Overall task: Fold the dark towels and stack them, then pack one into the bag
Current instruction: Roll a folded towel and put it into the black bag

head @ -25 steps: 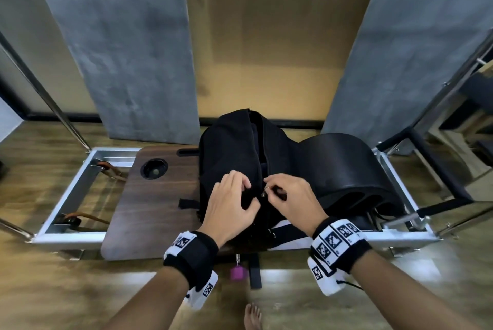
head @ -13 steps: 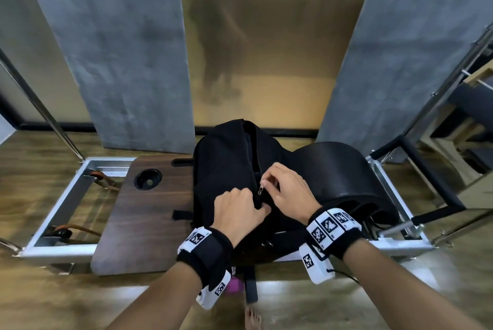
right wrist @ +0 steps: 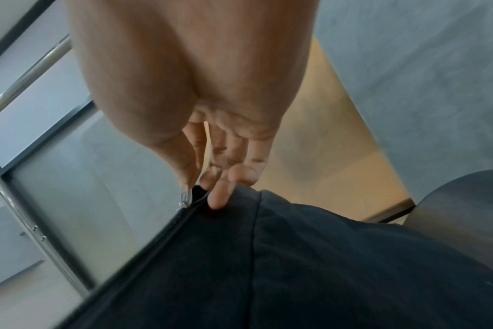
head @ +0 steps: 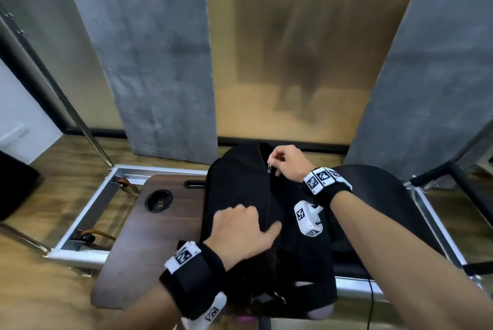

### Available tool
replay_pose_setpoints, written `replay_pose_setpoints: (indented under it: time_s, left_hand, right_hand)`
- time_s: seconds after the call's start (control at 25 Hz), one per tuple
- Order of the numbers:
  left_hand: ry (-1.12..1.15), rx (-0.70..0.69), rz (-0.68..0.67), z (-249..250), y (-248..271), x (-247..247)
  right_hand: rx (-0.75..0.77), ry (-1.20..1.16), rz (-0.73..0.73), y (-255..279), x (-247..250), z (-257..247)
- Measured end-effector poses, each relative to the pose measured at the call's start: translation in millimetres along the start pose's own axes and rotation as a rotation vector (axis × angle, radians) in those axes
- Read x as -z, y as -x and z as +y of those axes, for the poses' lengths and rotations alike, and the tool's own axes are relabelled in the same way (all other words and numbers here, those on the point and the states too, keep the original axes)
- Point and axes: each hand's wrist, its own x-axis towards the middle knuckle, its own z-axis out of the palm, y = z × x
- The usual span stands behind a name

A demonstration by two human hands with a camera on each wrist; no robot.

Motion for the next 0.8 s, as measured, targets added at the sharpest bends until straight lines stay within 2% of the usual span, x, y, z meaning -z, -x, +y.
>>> replay_pose_setpoints:
  time_s: [0.08,0.2,0.28,0.4,0.64,0.8]
  left_hand:
    - [0.01,0.073,0.06,0,-36,8]
    - [0.073,0.076,-0.129,-1,-79,8]
    - [0.147,0.048,-0.245,-2,-94,0]
    - [0.186,0.022,-0.274,-5,-100,-6]
    - [0.278,0.001,-0.24,-6,-91,-11]
    - [0.397,0.036,-0.201,-12,-89,-13]
  right_hand:
    - [0.006,-0.056,-0.081,-14,4,4]
    - [0.004,-0.09,-0.249,-31,11,12]
    - [0.003,-0.065,-0.308,-47,17,17]
    - [-0.02,-0.074,-0.277,-79,20,20]
    - [-0.152,-0.172,-0.081,-145,9,24]
    - [-0.206,-0.257,-0.02,-151,-5,40]
